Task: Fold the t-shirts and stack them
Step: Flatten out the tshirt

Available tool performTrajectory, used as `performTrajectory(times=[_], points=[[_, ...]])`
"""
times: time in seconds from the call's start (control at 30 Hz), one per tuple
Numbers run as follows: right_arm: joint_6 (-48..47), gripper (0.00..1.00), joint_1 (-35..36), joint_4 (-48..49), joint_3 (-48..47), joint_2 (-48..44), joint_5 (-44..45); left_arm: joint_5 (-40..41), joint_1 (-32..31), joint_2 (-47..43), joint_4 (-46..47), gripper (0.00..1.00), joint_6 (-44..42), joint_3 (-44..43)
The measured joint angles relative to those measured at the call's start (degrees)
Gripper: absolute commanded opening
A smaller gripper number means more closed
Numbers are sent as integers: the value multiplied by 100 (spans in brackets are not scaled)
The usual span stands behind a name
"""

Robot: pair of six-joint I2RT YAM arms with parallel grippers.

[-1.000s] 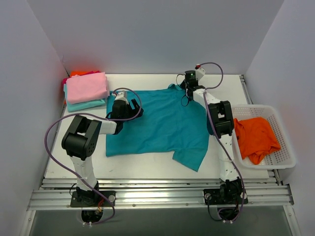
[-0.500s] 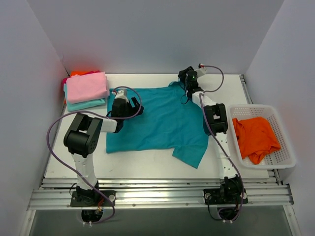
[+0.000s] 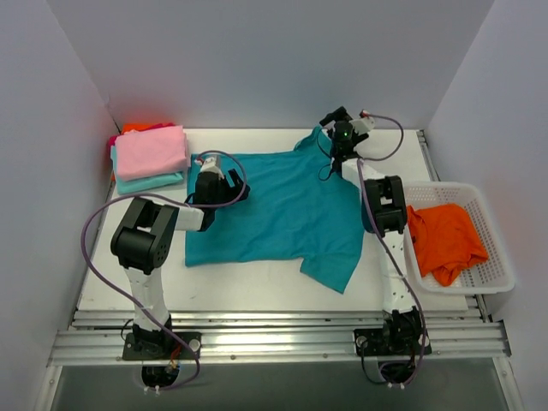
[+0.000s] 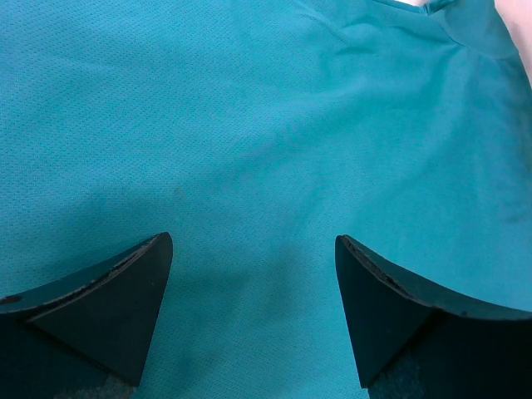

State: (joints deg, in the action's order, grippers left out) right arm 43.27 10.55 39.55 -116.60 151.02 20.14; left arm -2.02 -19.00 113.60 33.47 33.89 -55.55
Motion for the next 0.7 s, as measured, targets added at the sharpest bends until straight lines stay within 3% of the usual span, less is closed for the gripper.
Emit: performTrajectory(times=[0.1,0.17,0.2,0.23,0.27,0.3,0.47,0.7], points=[[-197,99,4,273,894,-737,92,0,-2,-13,-22,89,0,0],[-310,93,9,409,1521,-1338,179,2,-2,-57,-107,89,-2,0],[-352,81,24,455,1784,-1626,212,0,-2,-83,-160,89,-2,0],[-411,55,46,522,2028,-1915,216,2,-2,-109,-205,89,0,0],[-494,22,57,522,2251,-2236,221,2,-2,-129,-243,89,2,0],[-514,0,66,514,2341,-2446,205,0,-11,-151,-286,89,4,0],[-450,0,81,306,2188,-2774,-114,2,-103,-269,-376,88,48,17],[-232,0,103,-723,1060,-1609,-953,7,-295,-697,-374,88,140,313]])
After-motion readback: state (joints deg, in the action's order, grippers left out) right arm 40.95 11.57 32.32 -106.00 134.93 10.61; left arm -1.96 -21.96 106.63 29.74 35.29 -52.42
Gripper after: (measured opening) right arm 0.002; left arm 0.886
